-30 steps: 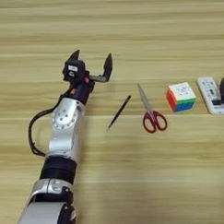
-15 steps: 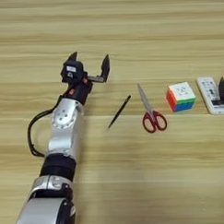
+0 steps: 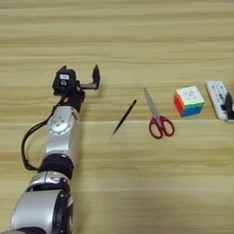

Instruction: Move the objects on the table

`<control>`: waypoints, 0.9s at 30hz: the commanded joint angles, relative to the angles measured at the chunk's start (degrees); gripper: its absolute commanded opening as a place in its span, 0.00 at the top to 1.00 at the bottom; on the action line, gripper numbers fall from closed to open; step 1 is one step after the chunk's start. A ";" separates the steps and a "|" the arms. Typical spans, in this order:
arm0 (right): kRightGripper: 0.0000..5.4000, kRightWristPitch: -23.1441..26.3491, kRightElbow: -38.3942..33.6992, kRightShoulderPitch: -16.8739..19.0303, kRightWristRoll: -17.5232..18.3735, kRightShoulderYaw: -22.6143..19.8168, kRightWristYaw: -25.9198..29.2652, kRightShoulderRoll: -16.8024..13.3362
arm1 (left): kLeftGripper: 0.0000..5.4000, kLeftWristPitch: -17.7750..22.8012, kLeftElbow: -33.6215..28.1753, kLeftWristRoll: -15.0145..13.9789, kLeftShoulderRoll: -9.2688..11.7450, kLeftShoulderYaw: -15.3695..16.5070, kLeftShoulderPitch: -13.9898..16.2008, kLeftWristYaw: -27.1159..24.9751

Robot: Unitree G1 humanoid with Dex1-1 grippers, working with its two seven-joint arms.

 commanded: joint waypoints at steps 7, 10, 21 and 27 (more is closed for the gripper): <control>0.01 1.09 -3.65 6.35 3.33 -0.45 0.23 6.02 | 0.00 -1.24 1.43 0.76 0.02 -0.02 -1.39 0.18; 0.01 -0.27 -3.69 7.26 4.01 -0.42 0.05 7.75 | 0.00 -1.30 1.62 0.73 0.04 -0.02 -1.54 0.14; 0.01 -3.58 -7.00 11.23 1.50 0.74 -1.38 9.46 | 0.00 -1.31 1.81 0.69 0.00 -0.03 -1.61 0.07; 0.01 -6.19 -9.01 13.30 0.47 0.90 -2.70 10.29 | 0.00 -1.24 2.10 0.69 -0.03 -0.08 -1.75 -0.06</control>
